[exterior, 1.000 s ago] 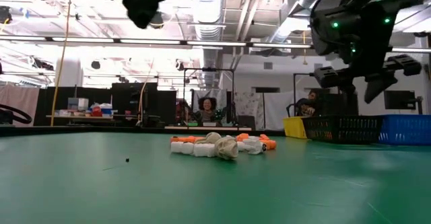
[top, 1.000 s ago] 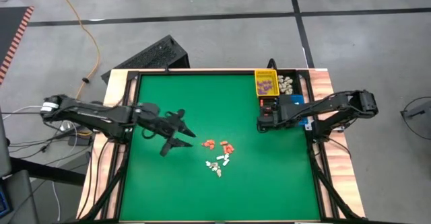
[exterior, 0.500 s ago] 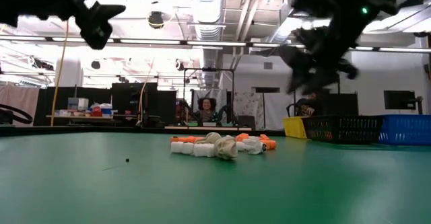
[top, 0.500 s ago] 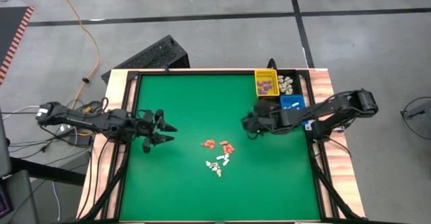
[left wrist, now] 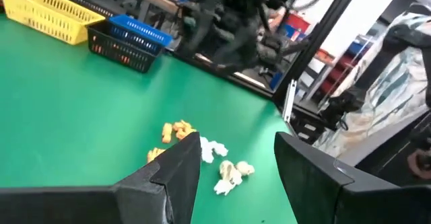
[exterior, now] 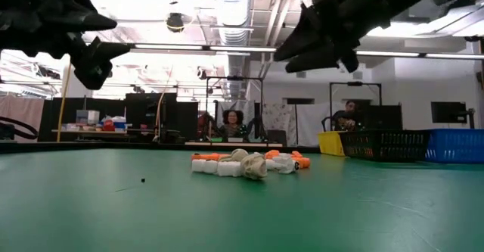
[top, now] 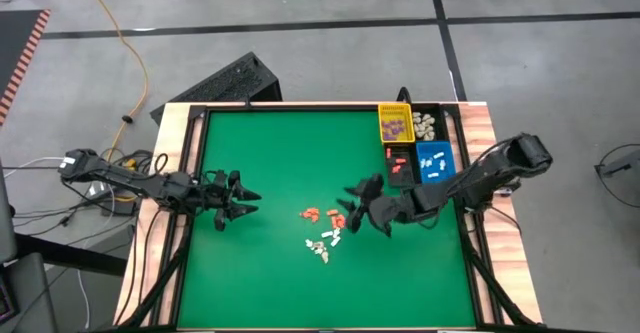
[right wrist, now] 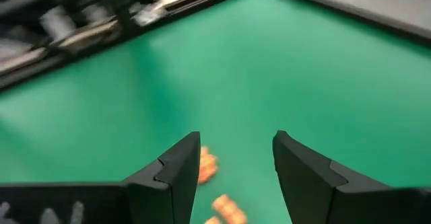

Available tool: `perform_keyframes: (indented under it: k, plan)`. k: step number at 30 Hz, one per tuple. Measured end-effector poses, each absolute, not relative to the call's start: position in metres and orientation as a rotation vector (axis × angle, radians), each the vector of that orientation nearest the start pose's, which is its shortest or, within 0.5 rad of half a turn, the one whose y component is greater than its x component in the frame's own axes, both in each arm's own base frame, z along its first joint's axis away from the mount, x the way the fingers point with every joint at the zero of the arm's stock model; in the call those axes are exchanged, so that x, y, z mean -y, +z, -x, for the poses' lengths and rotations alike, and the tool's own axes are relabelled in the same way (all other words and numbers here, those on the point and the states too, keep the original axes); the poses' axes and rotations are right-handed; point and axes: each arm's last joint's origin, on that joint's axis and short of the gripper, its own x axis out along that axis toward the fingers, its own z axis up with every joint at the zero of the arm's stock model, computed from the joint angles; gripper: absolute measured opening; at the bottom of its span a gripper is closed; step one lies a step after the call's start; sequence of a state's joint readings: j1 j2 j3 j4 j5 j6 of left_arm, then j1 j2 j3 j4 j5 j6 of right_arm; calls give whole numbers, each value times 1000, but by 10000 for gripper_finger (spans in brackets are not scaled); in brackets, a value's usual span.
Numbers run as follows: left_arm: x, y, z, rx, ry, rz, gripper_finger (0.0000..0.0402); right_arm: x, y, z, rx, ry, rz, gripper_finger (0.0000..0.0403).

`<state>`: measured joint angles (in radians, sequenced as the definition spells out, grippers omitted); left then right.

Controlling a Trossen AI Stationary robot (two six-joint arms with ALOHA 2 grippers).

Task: Sort Halloween decoration
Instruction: Put the orange skeleton toy into the bottom black basket

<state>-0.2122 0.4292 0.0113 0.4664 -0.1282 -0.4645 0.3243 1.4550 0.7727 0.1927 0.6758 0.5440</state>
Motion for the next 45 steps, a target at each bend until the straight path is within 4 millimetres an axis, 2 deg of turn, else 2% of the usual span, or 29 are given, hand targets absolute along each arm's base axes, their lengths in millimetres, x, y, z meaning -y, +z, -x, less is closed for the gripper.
perform_keyframes:
  k: [7,10,15,19,22,29,38,45]
  plan:
    - [27,172,-122,-3,-162,463,180,-110,173,-310,-331,-297,-276,204]
    - [27,169,-122,-32,-158,457,180,-120,162,-320,-364,-265,-265,204]
    - [27,167,-122,-46,-147,454,180,-129,153,-328,-416,-372,-195,204]
    - [27,167,-122,-45,-139,454,180,-121,157,-330,-427,-605,-131,204]
    - [27,167,-122,-49,-138,454,180,-112,160,-333,-481,-664,-104,204]
    - [27,166,-122,-49,-137,451,180,-100,158,-342,-709,-365,-35,204]
    - [27,165,-122,-56,-135,450,180,-65,154,-349,-798,-332,8,204]
    - [27,164,-122,-73,-131,448,180,-53,151,-349,-863,-274,-22,204]
